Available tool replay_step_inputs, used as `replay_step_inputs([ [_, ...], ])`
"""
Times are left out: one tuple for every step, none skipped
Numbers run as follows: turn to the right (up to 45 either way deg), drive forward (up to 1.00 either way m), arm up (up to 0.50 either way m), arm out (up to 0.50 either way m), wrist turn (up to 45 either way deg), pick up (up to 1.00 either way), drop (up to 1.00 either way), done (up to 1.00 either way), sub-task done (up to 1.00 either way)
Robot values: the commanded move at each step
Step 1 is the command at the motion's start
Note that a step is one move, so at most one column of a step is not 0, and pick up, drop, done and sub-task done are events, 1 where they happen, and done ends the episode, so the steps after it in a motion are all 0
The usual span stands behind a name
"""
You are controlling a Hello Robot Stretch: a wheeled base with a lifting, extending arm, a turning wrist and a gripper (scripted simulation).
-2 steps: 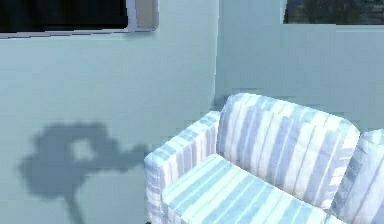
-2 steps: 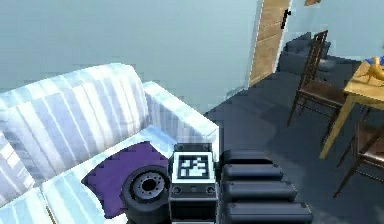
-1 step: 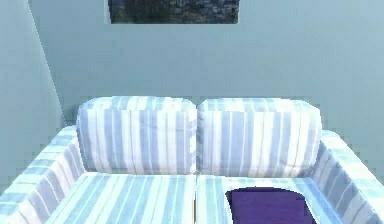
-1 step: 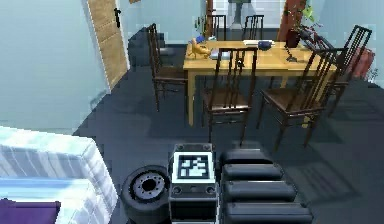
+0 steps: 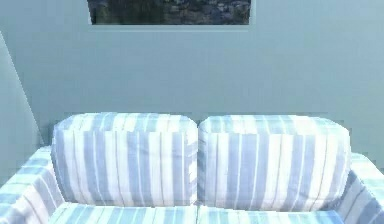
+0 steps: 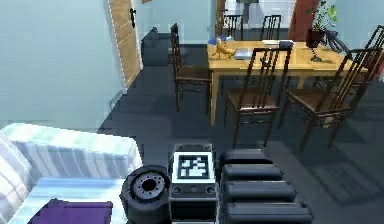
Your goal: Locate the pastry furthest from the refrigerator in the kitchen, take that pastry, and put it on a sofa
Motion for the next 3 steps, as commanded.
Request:
replay_step_inputs([
  [-45.0, 0.00, 0.00, 0.00, 0.0, 0.00, 0.00, 0.00, 0.00],
  [-27.0, 0.00, 0.00, 0.00, 0.0, 0.00, 0.00, 0.00, 0.00],
  [0.0, 0.00, 0.00, 0.14, 0.0, 0.00, 0.00, 0.00, 0.00],
])
